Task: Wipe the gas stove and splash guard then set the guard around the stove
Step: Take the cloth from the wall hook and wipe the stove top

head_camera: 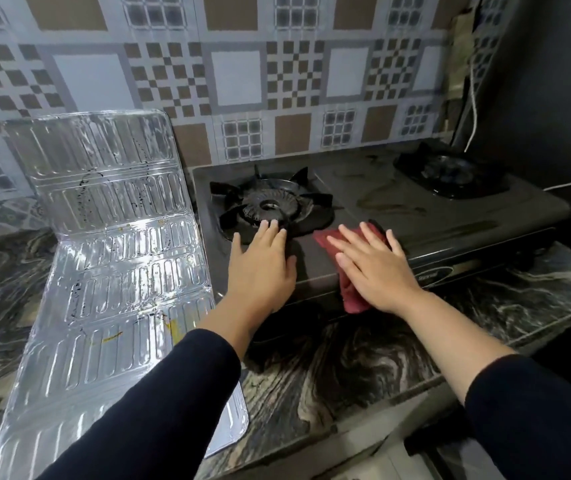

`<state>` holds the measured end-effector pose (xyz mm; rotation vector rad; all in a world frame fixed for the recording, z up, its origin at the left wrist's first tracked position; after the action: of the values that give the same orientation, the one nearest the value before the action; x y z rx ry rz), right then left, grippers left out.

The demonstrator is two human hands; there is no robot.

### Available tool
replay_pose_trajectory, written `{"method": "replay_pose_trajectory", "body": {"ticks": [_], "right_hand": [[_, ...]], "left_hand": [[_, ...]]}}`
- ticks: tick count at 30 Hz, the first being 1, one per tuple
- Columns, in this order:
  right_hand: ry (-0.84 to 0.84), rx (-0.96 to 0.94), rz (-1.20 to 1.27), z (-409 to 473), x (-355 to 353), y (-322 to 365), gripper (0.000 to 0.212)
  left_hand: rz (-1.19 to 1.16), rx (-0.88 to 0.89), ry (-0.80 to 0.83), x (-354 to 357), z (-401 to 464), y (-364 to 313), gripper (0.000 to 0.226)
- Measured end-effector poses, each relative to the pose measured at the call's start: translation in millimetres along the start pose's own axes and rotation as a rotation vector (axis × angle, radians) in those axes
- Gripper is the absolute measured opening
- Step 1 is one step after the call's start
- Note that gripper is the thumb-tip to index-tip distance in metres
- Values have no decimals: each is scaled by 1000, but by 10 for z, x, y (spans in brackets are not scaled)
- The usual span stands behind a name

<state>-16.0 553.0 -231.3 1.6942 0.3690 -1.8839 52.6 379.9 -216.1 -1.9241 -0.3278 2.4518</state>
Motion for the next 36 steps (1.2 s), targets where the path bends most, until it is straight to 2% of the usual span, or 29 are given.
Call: {"method": "replay_pose_trajectory", "body": {"ticks": [3, 5, 12, 18, 22, 26, 31, 34, 36], "right_hand": [[134, 190, 14, 175, -68, -350, 48], [178, 237, 20, 281, -68, -336, 48], [56, 65, 26, 76, -25, -219, 44], [199, 201, 4, 337, -96, -672, 47], [251, 238, -25, 750, -67, -767, 51], [252, 188, -40, 1214, -14, -727, 52], [277, 49, -18, 1523, 38, -668, 51], [281, -1, 121, 1492, -33, -773, 53], [309, -30, 75, 1434, -24, -823, 54]], "left_hand": [[-27, 95, -6, 4, -1, -273, 51], [-35, 138, -16, -11, 43, -407, 44], [-78, 113, 13, -94, 396, -493, 34], [-91, 103, 35, -79, 634, -531, 32], [-66, 75, -6, -79, 780, -553, 30], [-47, 5, -125, -127, 956, -523, 31], [-16, -96, -196, -133, 1258, -452, 32], [36, -176, -163, -109, 1451, -444, 38], [77, -213, -70, -19, 1556, -432, 45]]}}
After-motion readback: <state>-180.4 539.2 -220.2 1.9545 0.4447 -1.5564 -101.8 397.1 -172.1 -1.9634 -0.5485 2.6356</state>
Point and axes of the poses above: each hand's wrist, its own z-axis towards the middle knuckle, its own x-axis out of the palm, y = z × x, the point moved 4 cm from there along z, towards the middle knuckle, and after that the axes turned 2 degrees about z, right-handed, at the moved point
